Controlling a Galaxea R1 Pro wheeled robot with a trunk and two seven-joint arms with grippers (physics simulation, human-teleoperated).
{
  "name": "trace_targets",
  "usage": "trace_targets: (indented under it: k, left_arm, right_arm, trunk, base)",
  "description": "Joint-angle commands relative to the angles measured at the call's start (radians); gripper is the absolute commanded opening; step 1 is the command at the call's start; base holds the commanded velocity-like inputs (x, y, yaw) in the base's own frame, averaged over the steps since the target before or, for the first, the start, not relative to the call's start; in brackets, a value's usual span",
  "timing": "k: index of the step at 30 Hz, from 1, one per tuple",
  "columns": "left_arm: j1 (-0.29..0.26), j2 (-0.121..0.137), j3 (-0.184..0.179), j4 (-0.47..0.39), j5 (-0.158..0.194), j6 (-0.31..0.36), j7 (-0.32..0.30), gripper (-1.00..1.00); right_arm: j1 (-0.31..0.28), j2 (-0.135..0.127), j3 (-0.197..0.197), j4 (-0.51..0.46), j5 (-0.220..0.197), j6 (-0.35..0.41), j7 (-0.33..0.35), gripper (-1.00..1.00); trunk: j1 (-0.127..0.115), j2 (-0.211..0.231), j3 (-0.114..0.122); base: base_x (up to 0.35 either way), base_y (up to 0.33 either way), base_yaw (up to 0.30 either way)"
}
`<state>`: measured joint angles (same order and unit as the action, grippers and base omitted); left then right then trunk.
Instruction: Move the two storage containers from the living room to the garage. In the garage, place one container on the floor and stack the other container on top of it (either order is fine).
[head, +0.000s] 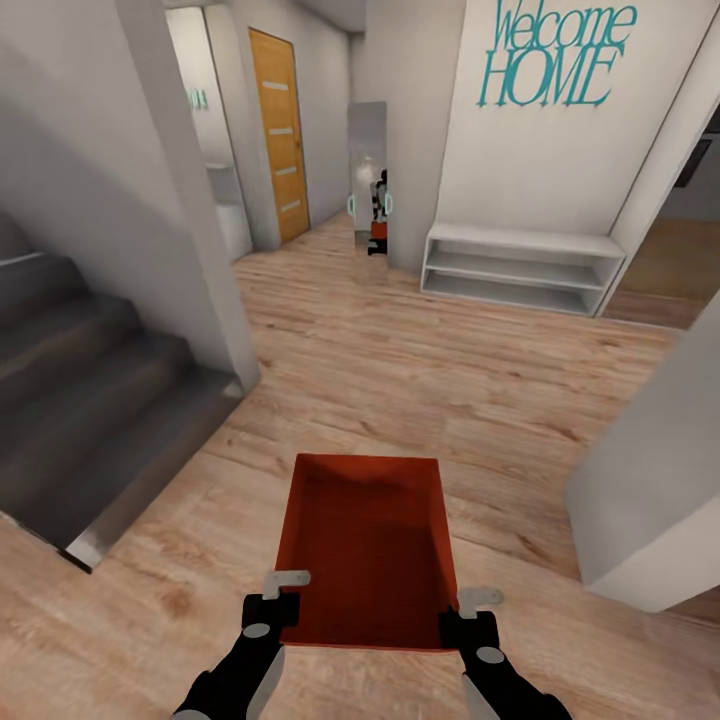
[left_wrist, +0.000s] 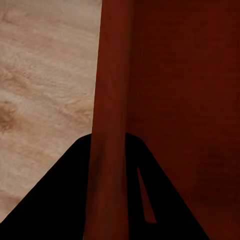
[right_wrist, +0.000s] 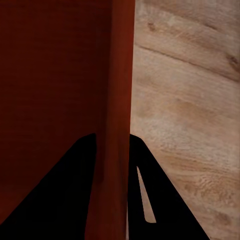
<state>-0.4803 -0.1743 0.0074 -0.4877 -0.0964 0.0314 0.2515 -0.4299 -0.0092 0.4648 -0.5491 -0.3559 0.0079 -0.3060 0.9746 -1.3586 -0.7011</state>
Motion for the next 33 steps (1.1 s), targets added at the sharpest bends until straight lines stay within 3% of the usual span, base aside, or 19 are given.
trace_targets:
  k: [1, 33]
  left_arm:
    - [0.0, 0.0, -0.018, 0.035, -0.005, 0.004, -0.024, -1.0]
    - [0.0, 0.0, -0.018, 0.052, -0.005, 0.001, -0.026, -1.0]
  right_arm:
    - [-0.003, -0.035, 0.009, -0.005, 0.005, 0.001, -0.002, -1.0]
    - [-0.003, -0.035, 0.009, -0.005, 0.005, 0.001, -0.005, -1.0]
  trunk:
    - [0.001, 0.0, -0.001]
    - [0.001, 0.0, -0.001]
  base:
    - [0.337, 0.0, 0.0]
    - [0.336, 0.0, 0.0]
